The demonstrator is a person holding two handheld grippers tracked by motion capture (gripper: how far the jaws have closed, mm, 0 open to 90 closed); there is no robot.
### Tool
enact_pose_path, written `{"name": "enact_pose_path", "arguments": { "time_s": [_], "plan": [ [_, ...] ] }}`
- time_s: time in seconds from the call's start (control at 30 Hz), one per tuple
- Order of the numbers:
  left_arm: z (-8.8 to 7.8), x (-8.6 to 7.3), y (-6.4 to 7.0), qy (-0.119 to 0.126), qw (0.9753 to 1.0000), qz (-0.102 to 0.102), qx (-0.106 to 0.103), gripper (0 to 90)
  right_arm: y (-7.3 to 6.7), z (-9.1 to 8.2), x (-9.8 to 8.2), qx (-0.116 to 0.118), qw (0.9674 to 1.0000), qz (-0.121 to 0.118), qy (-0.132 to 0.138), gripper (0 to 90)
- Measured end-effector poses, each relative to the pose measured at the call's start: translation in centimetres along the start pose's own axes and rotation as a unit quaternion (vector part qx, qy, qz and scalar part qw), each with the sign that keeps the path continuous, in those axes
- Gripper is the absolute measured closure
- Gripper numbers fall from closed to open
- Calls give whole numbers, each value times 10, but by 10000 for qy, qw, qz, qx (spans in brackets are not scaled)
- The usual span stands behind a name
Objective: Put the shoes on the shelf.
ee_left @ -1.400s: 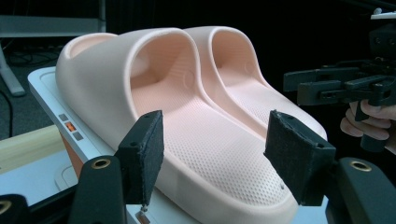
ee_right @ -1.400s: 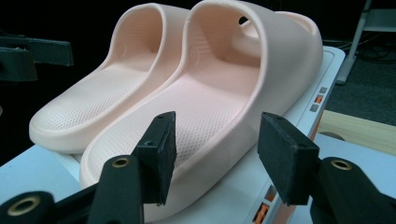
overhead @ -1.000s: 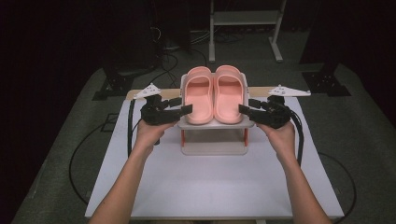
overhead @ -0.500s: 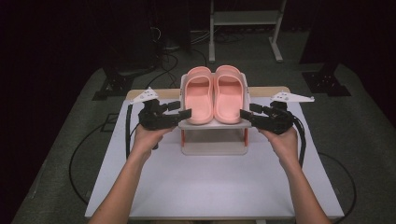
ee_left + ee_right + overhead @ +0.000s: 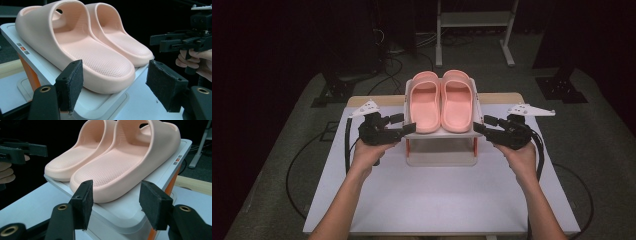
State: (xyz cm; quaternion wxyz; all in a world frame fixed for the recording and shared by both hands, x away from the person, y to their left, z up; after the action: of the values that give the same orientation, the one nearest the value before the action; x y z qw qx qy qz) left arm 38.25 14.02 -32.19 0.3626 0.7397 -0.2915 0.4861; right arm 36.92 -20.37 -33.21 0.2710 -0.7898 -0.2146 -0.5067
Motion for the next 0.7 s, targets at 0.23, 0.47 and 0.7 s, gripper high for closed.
{"name": "enact_pose_path", "arguments": {
  "time_s": [0.23, 0.47, 0.7],
  "plan": [
    [-4, -3, 4, 24, 10000, 4, -58, 287, -2, -2, -5, 33, 10000, -7, -12, 436],
    [-8, -9, 7, 29, 9999, -17, -106, 273, -4, -4, -10, 80, 10000, -41, -33, 427],
    [-11, -14, 9, 43, 9999, -29, -141, 254, -6, -7, -16, 125, 9999, -38, -34, 416]
  ]
}}
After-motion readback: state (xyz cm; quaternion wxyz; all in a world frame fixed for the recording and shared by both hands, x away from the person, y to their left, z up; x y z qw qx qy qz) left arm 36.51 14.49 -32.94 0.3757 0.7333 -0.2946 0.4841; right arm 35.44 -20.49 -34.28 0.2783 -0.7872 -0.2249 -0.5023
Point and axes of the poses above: each handheld gripper's, and its own axes: z roughly forward along the jaws, x roughly out of its top, y roughly to its right, the point moved 3 cm from there along z, roughly forward along the jaws, and after that the axes turned 1 degree about -x, right-handed, at the moved point
